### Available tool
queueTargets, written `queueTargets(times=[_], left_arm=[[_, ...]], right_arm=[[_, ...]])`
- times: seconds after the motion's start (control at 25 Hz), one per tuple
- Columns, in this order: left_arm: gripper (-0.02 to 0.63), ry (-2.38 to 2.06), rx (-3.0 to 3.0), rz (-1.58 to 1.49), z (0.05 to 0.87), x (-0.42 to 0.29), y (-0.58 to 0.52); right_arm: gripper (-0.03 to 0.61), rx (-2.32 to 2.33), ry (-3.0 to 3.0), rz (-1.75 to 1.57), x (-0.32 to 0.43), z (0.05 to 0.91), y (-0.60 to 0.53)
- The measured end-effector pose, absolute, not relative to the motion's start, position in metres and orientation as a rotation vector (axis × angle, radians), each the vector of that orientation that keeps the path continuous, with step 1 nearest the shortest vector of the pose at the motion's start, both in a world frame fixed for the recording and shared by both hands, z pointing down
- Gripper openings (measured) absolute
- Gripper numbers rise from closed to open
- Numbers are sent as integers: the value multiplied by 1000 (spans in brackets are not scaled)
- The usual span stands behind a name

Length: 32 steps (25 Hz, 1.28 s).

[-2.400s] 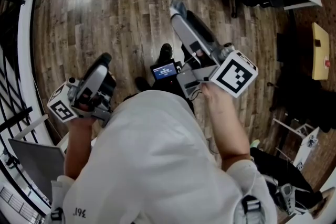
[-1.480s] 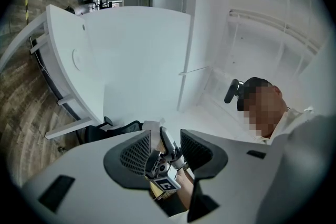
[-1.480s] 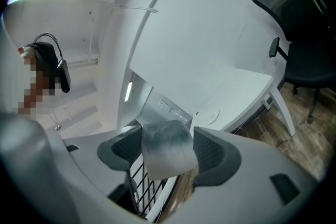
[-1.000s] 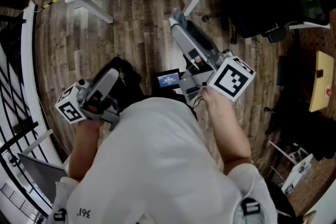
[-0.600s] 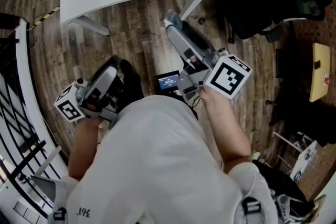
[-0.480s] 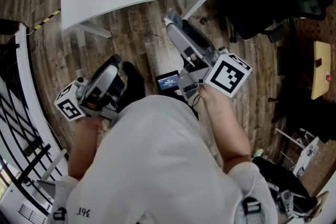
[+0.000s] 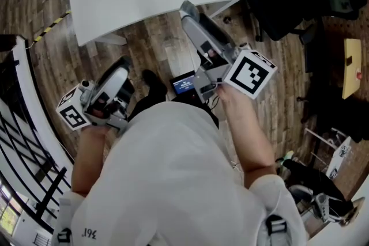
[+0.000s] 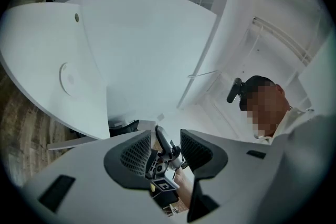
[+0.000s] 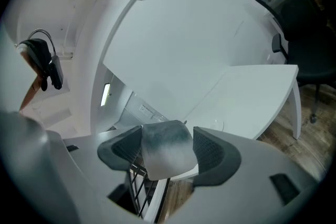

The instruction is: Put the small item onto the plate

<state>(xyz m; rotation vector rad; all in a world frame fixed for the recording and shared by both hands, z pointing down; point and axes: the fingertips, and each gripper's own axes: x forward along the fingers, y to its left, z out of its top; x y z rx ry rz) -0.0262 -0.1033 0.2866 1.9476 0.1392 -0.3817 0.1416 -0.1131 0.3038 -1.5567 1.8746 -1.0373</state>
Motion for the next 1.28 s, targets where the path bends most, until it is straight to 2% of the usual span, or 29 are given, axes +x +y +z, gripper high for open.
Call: queueTargets(times=[0.6, 1.28], left_arm=[[161, 8, 1974, -471, 293, -35, -174], [161, -240, 1976, -507, 324, 13, -220]], right_arm=[[302, -1486, 1996, -1099, 133, 314, -202], [302, -1476, 2296, -1171, 180, 358, -278]])
